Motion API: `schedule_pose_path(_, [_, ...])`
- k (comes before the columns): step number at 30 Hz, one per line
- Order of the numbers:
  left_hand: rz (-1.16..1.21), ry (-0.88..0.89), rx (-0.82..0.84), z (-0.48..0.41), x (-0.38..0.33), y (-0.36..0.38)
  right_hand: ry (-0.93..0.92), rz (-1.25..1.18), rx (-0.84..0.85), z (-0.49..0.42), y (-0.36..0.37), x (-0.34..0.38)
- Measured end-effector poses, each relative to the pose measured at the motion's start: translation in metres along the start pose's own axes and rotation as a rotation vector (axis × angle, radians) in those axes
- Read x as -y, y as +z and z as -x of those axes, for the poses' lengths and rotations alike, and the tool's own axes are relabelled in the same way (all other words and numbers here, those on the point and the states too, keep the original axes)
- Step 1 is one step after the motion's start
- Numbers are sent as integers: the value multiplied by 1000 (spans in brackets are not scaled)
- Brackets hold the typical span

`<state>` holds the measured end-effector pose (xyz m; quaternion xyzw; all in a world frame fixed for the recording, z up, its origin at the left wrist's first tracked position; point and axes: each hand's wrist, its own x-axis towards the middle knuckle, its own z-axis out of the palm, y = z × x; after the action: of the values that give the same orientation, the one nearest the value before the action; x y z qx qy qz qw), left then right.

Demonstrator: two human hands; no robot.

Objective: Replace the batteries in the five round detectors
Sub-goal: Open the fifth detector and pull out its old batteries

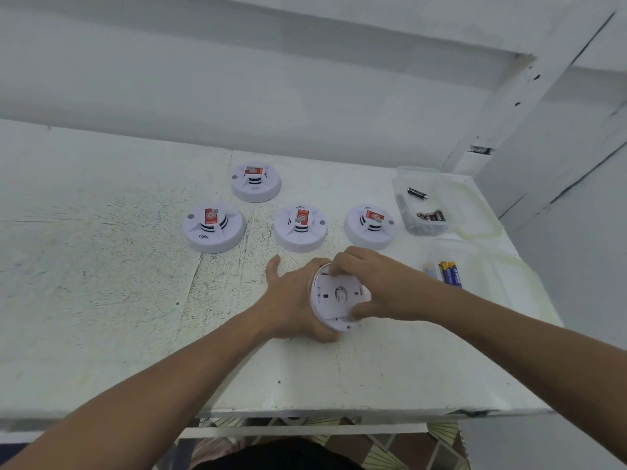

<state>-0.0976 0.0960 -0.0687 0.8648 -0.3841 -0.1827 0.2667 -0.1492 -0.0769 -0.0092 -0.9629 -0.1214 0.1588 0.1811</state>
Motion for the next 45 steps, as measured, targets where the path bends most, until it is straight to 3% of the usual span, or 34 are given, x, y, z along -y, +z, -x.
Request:
schedule_pose_path(4, [16,-5,3,0,-1,-2,43,-184,-51,-5,5,-3])
schedule_pose_path(15, [-77,-5,-22,2,-2,1,65,-136,-49,-11,-1,6])
schedule_pose_path(20, [-63,-7,-68,2,1,6,108,-205,-131,2,3,7])
schedule_pose_path(24, [43,-24,-95,3,7,9,174,-366,-246,12,13,5])
schedule_pose_path(28, [137,-34,-150,8,3,8,286,-758,-414,17,17,0])
schedule_pose_path(30, [164,-46,-198,12,3,7,360,-832,-549,18,20,-2])
schedule_pose_path(34, [73,-99,-257,17,9,8,520,-561,-700,17,28,-10])
schedule_pose_path(39, [48,-106,-259,20,7,9,639,-387,-650,15,40,-12])
schedule_pose_path(45, [46,-95,-277,22,10,12,643,-143,-630,11,55,-11])
